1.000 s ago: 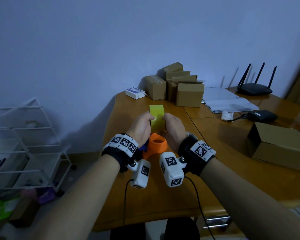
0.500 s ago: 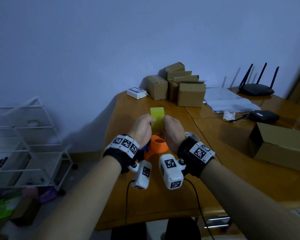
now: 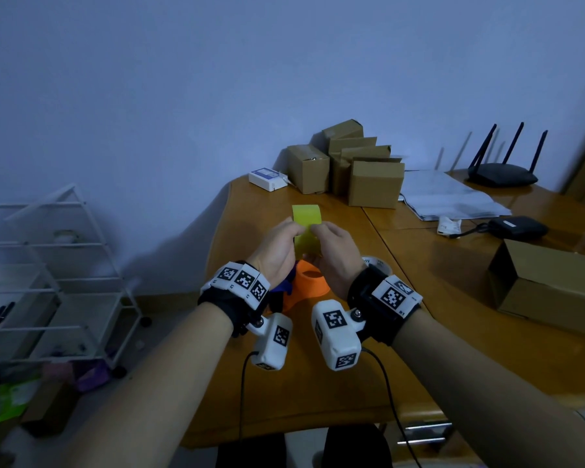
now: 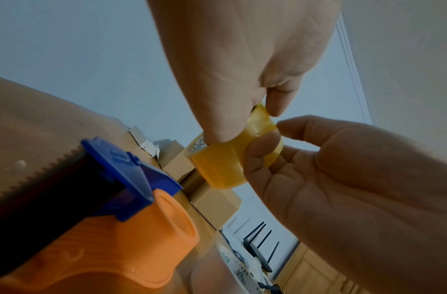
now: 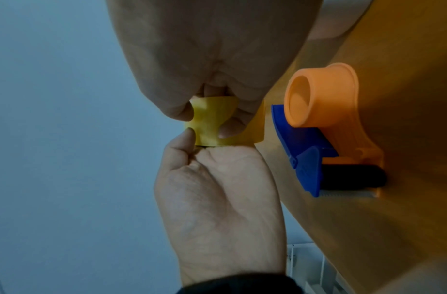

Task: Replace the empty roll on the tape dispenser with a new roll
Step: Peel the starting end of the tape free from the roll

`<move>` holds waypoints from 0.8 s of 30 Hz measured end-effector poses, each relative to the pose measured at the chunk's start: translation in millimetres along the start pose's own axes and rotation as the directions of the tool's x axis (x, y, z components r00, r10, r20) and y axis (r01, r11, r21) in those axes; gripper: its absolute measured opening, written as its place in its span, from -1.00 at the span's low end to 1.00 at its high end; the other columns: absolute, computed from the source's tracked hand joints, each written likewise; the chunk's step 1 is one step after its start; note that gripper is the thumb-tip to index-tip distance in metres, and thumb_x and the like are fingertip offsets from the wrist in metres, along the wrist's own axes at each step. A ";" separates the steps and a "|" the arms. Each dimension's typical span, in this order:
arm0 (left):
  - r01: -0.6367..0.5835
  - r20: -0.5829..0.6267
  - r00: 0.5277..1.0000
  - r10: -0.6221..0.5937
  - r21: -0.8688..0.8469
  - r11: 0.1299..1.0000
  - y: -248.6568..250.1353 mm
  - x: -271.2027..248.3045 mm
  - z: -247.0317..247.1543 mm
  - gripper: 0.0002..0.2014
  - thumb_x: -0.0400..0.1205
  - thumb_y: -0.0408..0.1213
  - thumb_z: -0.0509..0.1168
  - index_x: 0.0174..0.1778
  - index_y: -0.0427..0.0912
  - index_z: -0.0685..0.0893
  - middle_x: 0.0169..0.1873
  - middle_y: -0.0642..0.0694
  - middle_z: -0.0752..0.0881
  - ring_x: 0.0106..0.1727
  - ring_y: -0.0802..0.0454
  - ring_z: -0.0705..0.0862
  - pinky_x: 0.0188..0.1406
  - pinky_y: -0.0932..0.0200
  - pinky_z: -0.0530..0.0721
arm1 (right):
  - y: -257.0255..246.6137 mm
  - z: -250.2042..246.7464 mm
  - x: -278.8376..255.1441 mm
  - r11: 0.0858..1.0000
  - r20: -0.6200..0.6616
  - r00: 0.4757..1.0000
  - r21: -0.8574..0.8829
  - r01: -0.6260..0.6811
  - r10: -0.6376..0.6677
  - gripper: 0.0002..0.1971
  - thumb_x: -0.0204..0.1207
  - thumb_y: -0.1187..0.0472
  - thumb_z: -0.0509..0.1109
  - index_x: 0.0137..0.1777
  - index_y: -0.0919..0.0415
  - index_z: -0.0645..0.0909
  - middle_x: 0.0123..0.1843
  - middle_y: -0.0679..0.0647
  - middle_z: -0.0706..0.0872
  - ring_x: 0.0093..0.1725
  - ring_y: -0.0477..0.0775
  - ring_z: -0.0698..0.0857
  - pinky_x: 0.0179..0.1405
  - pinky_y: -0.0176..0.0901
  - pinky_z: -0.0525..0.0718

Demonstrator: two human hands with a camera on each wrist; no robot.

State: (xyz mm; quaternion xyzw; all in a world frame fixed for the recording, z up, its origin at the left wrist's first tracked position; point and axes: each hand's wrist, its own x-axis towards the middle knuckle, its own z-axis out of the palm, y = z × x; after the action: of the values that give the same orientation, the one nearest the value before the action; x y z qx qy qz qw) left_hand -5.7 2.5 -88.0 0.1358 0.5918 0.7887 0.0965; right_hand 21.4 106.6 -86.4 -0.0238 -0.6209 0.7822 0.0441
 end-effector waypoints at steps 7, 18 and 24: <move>-0.009 0.039 0.999 0.010 -0.018 1.000 2.4 -5.3 0.4 -0.67 0.69 -0.57 -0.05 0.08 -0.24 0.61 -0.10 -0.17 0.69 -0.11 0.04 0.68 -0.06 0.23 0.65 | 3.0 3.2 -1.5 0.999 -0.001 1.000 0.039 -0.018 0.018 -0.81 0.64 0.30 0.16 -0.12 0.16 0.58 -0.28 0.07 0.56 -0.33 0.00 0.50 -0.36 -0.13 0.46; -0.033 0.032 0.999 0.035 -0.044 0.998 2.5 -8.6 0.6 -0.70 0.71 -0.55 -0.03 0.13 -0.25 0.58 -0.10 -0.13 0.66 -0.09 0.06 0.63 -0.05 0.22 0.60 | 0.7 5.6 -5.9 1.000 0.040 0.999 0.020 -0.002 0.001 -0.82 0.65 0.31 0.17 0.05 0.23 0.62 -0.19 0.12 0.58 -0.26 -0.01 0.52 -0.31 -0.15 0.49; -0.028 -0.017 0.999 0.027 -0.059 0.998 0.5 -5.0 2.0 -0.74 0.76 -0.49 0.01 0.17 -0.23 0.59 -0.03 -0.13 0.66 0.04 0.05 0.62 0.24 0.14 0.53 | 2.0 7.1 -5.3 1.000 0.015 1.000 -0.001 0.015 -0.015 -0.77 0.66 0.25 0.24 0.19 0.29 0.66 -0.09 0.20 0.62 -0.14 0.10 0.57 -0.24 -0.11 0.56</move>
State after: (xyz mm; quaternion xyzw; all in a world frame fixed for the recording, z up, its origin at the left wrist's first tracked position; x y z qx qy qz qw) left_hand -0.3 2.5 -87.5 0.1348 0.5669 0.8082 0.0850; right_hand 25.9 98.7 -86.8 -0.0132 -0.6219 0.7817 0.0453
